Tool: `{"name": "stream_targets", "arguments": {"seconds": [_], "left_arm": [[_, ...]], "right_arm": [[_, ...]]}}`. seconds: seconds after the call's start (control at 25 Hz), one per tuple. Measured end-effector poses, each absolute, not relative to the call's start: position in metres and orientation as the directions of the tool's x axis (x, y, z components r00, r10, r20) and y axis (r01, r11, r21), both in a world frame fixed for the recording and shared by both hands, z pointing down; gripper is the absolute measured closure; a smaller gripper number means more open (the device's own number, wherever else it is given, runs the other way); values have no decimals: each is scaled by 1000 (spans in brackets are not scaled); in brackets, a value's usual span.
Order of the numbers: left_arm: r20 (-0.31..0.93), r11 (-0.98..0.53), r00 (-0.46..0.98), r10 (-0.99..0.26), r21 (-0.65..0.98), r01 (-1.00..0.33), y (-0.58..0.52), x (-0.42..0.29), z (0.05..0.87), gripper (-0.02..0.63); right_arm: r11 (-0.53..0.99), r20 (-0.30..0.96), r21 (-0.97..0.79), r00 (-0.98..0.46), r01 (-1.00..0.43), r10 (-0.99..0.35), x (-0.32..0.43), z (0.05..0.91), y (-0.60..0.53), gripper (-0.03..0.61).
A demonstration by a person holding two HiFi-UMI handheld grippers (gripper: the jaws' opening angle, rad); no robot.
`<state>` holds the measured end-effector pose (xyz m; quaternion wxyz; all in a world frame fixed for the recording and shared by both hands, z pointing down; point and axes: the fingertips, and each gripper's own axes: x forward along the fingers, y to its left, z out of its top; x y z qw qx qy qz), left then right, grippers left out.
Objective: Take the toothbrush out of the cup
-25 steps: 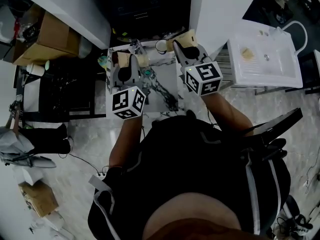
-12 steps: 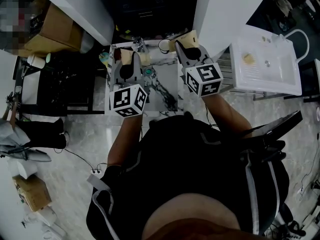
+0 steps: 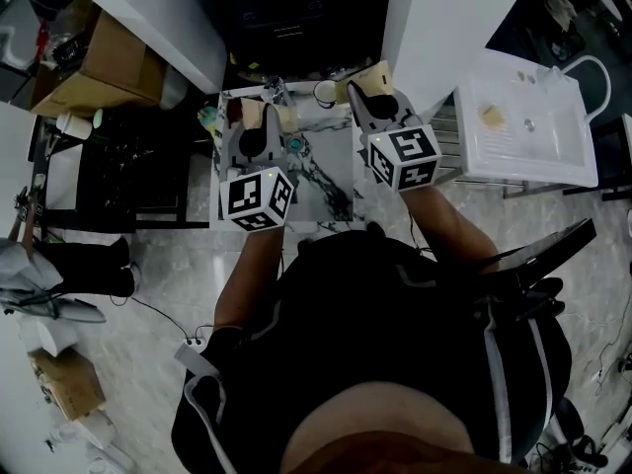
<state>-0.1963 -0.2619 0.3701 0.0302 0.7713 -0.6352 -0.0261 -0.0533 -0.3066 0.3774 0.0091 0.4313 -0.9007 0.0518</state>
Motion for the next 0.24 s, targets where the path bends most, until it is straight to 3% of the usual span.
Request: {"name": "stream_targets", "arguments": {"seconds": [0.24], "left_arm": [[0,-196,197,-980,81,-977,-262,-194,370,584]], "right_arm": [[621,56,-89,-627,-779,-777,-53,376,-305,522]]}}
